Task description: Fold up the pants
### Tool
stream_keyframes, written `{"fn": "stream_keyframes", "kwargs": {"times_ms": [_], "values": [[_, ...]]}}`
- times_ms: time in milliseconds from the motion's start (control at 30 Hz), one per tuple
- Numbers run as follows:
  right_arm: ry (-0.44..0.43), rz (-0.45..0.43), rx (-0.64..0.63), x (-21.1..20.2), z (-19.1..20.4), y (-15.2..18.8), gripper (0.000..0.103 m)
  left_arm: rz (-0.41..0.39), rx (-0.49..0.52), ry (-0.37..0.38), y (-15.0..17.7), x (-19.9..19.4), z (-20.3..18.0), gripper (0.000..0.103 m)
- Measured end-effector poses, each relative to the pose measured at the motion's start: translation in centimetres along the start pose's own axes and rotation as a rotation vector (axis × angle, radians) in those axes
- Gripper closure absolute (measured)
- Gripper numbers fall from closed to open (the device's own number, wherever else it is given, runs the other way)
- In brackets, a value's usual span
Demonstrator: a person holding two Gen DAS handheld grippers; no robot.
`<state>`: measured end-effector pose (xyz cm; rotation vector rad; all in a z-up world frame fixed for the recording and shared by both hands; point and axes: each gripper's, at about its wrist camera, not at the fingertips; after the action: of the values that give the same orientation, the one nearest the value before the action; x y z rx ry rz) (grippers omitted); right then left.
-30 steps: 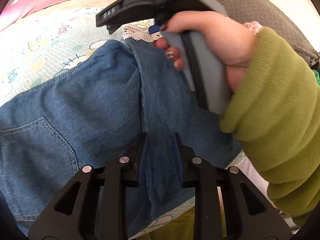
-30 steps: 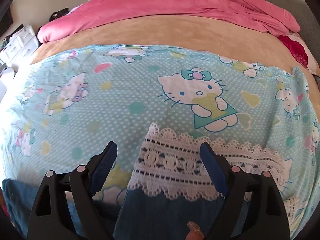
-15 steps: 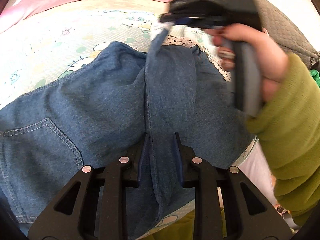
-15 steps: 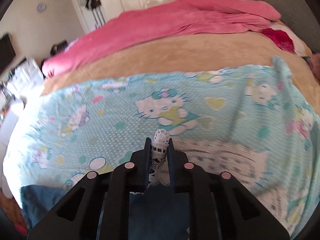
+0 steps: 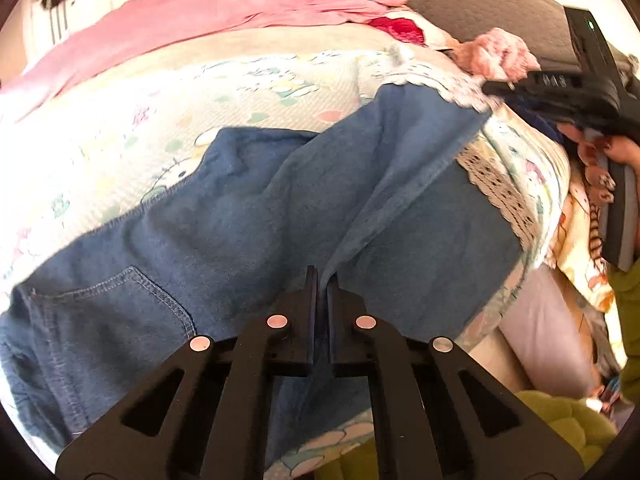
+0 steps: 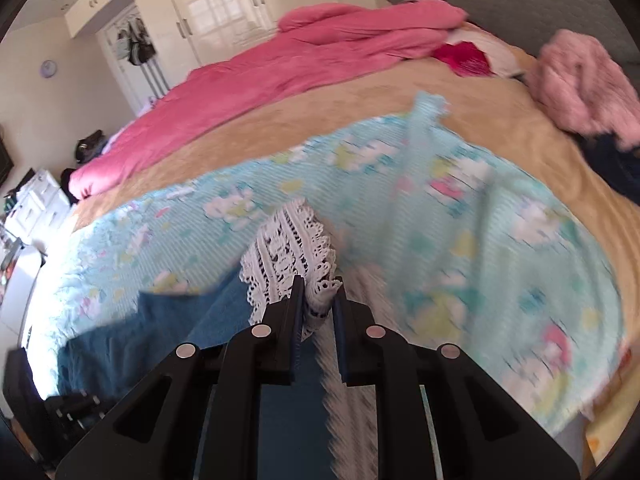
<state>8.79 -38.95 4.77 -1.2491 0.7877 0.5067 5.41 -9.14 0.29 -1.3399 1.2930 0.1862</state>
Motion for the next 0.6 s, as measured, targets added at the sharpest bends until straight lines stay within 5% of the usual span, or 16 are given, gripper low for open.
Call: {"fn": "stream_keyframes", "kwargs": {"times_ms": [300,600], "values": [[0.058,0.11,0.045,-1.7,-3.5,7.2,0.09,0.02,0.068,-0.017,1.7,0.0,-1.3,0.103],[0.116,0.163,0.052,-0.8,-4.5,10.3,0.09,0.043,0.087,-0.01,3.0,0.0,-2.0,0.103]]}}
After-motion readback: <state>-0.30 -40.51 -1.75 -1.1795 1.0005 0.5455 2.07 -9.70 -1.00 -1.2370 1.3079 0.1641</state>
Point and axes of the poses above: each gripper's, at about its wrist camera, not at the fingertips, and x roughly the way its jaws point, z to its left, y to its underside, and after that the axes turned 12 degrees about y, right-handed
